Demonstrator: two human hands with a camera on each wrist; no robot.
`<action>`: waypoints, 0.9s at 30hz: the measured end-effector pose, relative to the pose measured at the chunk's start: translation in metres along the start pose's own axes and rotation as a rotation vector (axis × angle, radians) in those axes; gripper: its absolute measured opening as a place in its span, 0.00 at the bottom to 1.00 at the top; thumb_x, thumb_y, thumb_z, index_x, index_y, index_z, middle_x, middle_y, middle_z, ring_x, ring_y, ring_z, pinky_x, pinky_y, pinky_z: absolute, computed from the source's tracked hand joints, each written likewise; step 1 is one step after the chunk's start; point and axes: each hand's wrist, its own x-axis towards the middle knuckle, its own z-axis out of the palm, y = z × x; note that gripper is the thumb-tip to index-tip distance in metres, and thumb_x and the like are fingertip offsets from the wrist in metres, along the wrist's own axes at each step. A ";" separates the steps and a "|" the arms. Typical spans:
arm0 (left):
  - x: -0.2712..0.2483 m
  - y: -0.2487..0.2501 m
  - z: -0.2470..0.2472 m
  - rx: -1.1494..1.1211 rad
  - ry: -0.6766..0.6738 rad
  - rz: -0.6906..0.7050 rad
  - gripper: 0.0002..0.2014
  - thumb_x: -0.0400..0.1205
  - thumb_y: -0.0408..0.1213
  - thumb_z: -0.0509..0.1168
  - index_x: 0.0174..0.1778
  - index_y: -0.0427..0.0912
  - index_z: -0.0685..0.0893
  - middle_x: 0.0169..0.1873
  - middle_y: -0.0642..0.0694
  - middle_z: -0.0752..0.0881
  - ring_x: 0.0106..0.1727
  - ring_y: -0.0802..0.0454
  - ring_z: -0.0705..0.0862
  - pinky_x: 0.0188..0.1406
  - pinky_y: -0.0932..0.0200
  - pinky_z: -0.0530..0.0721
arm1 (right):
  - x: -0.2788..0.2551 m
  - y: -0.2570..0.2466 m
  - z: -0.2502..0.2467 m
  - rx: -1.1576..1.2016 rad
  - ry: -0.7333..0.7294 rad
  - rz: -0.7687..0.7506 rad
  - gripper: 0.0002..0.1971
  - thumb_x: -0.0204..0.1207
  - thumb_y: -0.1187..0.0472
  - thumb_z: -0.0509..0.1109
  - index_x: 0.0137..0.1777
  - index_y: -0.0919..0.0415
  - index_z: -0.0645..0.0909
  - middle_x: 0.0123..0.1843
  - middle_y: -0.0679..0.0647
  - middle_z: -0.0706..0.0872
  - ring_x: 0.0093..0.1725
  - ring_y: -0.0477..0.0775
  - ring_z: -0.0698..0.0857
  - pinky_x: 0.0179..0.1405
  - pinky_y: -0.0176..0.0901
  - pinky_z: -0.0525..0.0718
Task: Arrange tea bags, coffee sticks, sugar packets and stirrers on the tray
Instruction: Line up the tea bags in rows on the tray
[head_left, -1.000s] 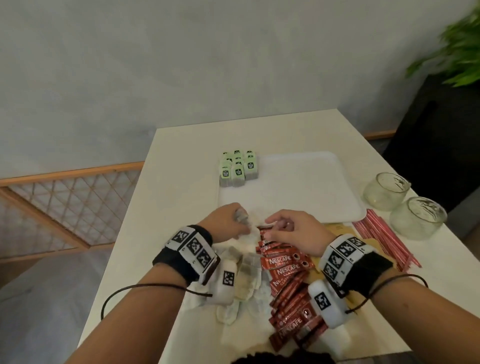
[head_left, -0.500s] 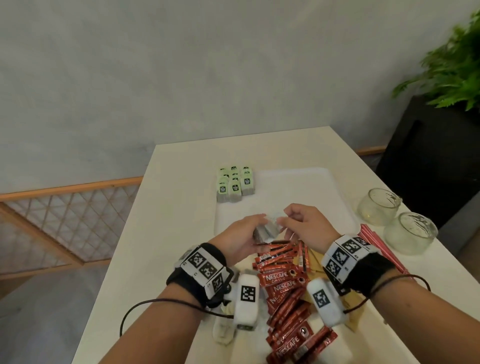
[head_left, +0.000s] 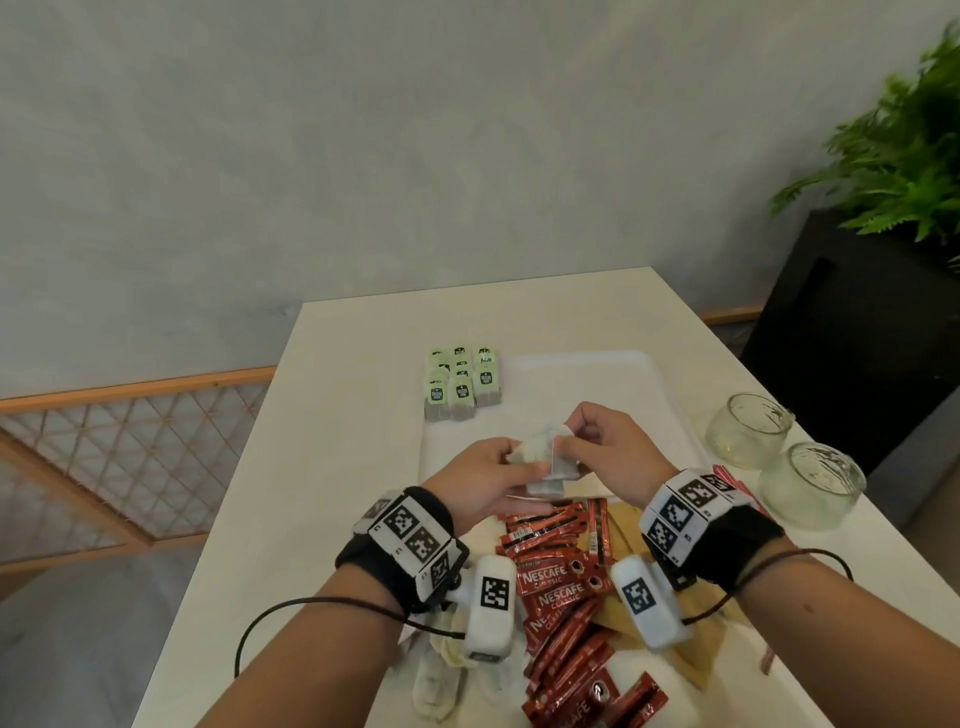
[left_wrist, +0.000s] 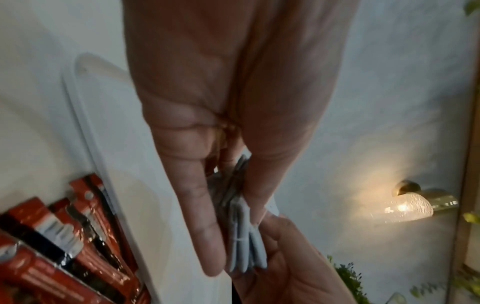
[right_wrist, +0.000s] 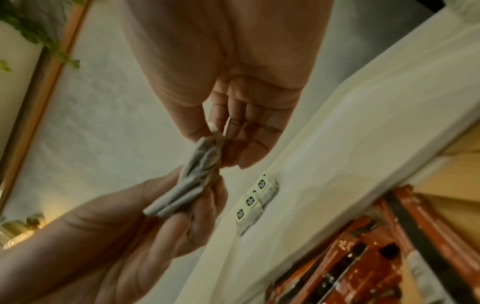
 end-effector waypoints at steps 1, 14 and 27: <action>0.000 0.001 -0.001 0.027 0.016 -0.017 0.12 0.83 0.26 0.67 0.62 0.30 0.80 0.56 0.36 0.88 0.53 0.45 0.90 0.50 0.55 0.91 | 0.001 0.001 -0.002 -0.028 0.009 0.004 0.07 0.78 0.66 0.71 0.39 0.63 0.77 0.37 0.60 0.88 0.36 0.56 0.86 0.38 0.48 0.88; 0.032 0.004 0.017 0.500 0.533 0.251 0.03 0.82 0.35 0.63 0.49 0.42 0.79 0.43 0.45 0.86 0.43 0.48 0.87 0.48 0.43 0.90 | 0.021 -0.005 0.008 -0.329 0.166 0.020 0.12 0.75 0.58 0.74 0.35 0.59 0.76 0.32 0.58 0.88 0.35 0.59 0.88 0.44 0.56 0.87; 0.038 0.005 -0.009 0.290 0.390 0.180 0.07 0.84 0.30 0.66 0.54 0.31 0.85 0.35 0.45 0.84 0.37 0.51 0.84 0.45 0.49 0.92 | 0.037 -0.001 0.009 -0.194 0.144 0.061 0.04 0.77 0.56 0.72 0.46 0.54 0.87 0.40 0.49 0.88 0.32 0.50 0.85 0.33 0.43 0.82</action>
